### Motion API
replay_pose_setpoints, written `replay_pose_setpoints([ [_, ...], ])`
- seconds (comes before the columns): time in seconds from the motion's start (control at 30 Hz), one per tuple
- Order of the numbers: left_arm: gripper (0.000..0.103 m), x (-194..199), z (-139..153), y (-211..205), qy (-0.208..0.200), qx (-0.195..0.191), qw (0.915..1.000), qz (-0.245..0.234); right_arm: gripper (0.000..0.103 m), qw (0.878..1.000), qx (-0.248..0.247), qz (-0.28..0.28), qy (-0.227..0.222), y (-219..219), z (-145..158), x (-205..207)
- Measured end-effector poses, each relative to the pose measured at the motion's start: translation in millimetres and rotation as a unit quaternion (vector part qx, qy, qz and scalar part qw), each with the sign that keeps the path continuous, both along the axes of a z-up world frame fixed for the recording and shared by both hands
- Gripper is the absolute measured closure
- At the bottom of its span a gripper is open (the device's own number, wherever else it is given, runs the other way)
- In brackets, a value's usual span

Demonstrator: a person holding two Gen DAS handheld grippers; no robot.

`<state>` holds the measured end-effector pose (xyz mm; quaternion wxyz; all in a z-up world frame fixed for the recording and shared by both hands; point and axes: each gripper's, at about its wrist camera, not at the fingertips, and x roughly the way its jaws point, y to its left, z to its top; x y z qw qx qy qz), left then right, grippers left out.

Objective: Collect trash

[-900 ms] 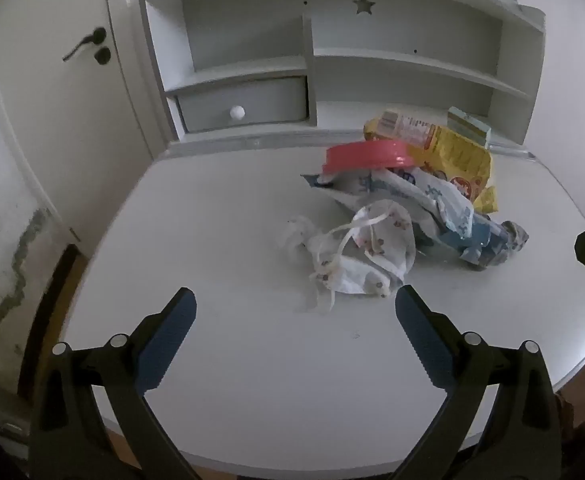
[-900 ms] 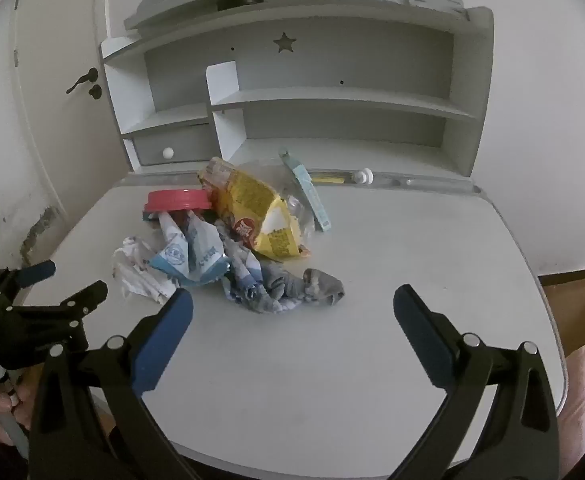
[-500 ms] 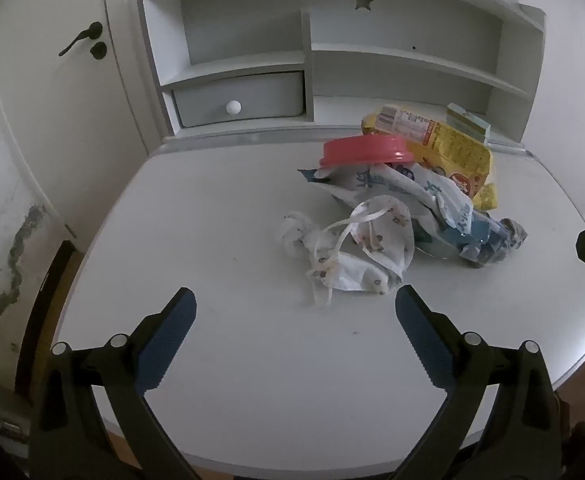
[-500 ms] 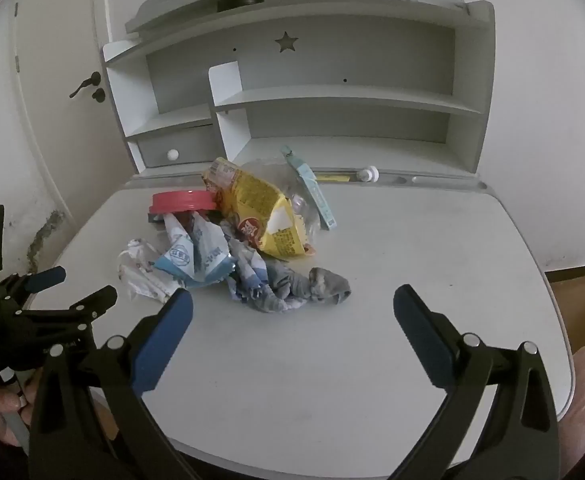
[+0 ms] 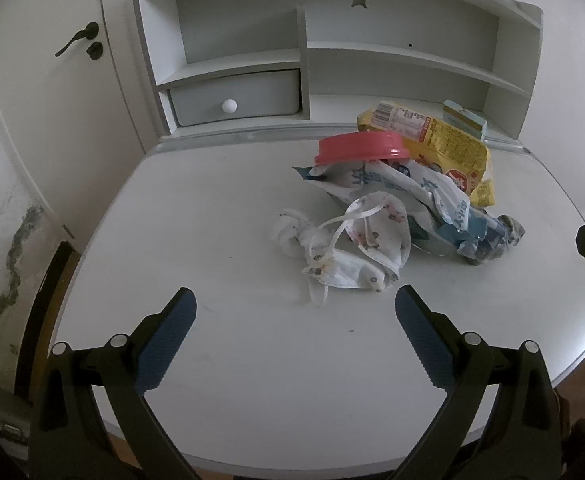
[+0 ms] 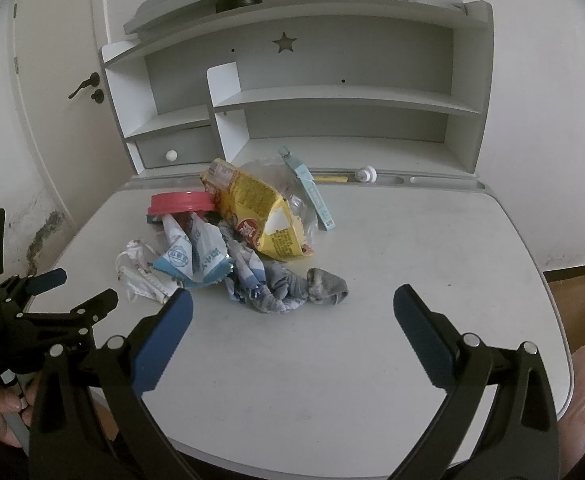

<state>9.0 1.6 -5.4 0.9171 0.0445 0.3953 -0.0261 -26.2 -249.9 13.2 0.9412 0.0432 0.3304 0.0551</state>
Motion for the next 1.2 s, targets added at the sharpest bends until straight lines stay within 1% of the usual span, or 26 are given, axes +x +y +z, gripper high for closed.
replay_pose_setpoints([
  [1.2, 0.006, 1.0, -2.7, 0.6, 0.004, -0.002, 1.0, -0.002, 0.006, 1.0, -0.001, 0.0, 0.0, 1.0, 0.6, -1.6],
])
